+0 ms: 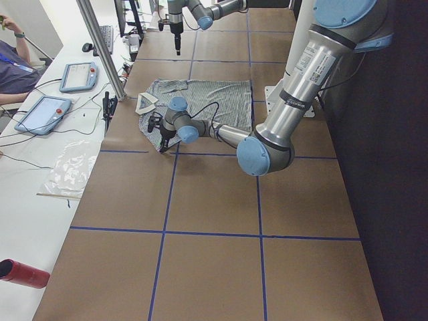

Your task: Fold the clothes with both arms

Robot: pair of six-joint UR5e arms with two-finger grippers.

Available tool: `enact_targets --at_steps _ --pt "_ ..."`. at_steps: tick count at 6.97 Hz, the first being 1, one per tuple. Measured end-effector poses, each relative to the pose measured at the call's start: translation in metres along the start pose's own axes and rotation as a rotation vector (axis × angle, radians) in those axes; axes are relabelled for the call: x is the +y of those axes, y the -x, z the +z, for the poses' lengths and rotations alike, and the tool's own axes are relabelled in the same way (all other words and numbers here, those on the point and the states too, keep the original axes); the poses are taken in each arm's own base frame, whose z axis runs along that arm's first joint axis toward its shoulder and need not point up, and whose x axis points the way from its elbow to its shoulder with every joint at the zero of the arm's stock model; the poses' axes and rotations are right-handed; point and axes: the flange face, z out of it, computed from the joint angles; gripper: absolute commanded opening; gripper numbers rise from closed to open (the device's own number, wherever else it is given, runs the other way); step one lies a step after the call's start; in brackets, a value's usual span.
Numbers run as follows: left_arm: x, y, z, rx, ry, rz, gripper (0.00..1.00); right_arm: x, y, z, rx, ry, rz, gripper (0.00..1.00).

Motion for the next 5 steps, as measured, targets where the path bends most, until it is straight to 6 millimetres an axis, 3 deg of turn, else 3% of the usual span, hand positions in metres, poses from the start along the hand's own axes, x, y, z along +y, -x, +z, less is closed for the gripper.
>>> enact_targets --at_steps 3,5 --pt "-0.005 -0.014 -0.008 0.015 -0.002 -0.041 0.0 0.002 -0.005 0.004 0.004 0.004 0.003 1.0" --pt "-0.023 -0.061 -0.049 0.004 0.005 -0.087 0.0 0.004 -0.009 0.009 0.008 0.008 0.005 1.0"
